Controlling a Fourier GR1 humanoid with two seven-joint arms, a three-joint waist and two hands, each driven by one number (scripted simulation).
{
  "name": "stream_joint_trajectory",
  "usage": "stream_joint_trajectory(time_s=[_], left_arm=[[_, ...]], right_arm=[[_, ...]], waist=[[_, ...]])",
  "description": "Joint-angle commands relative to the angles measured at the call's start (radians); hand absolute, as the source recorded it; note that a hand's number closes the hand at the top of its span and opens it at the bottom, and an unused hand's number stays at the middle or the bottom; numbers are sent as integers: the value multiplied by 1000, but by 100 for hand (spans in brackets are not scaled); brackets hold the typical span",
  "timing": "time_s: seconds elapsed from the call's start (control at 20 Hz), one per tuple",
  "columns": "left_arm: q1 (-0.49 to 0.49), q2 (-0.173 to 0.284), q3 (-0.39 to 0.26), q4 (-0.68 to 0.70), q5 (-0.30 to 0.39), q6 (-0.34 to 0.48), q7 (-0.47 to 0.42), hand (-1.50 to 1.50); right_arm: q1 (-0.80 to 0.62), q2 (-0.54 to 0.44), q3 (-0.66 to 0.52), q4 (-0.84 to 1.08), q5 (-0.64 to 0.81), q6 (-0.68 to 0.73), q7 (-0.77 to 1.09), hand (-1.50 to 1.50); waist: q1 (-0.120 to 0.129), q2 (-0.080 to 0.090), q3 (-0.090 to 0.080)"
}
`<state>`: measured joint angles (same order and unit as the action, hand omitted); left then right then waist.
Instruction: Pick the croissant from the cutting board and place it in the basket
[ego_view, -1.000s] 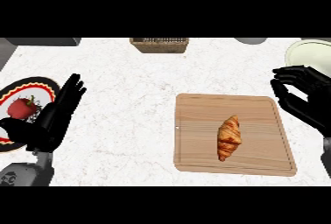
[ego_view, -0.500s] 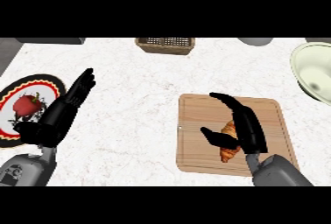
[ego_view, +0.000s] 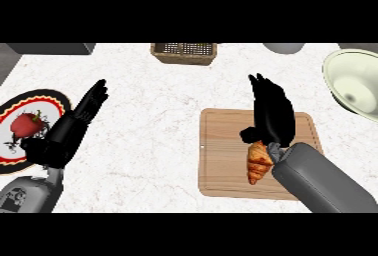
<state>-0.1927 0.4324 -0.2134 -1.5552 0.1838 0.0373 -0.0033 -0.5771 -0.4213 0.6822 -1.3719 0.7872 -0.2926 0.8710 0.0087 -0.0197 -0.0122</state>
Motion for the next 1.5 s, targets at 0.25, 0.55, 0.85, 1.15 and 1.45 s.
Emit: stream_joint_trajectory(time_s=[0.25,0.55,0.85,1.15,1.45], left_arm=[[-1,0,10,30,-7,-9,-24,0],[-27,0,37,28,-5,8,1,0],[19,8,33,-4,6,-14,5,0],[35,1,49,41,-4,-26,-55,0],[47,-4,37,-32,-36,-3,-19,0]], right_arm=[[-207,153,0,-12,-154,631,418,-150],[-273,206,-89,-67,-285,770,568,-150],[-318,212,-128,-90,-316,810,614,-150],[-241,193,-118,-163,-271,784,614,-150],[-117,190,-123,-272,-192,722,615,-150]], waist=[[-9,5,4],[-39,0,8],[-35,-5,8],[-39,6,9],[-22,9,11]])
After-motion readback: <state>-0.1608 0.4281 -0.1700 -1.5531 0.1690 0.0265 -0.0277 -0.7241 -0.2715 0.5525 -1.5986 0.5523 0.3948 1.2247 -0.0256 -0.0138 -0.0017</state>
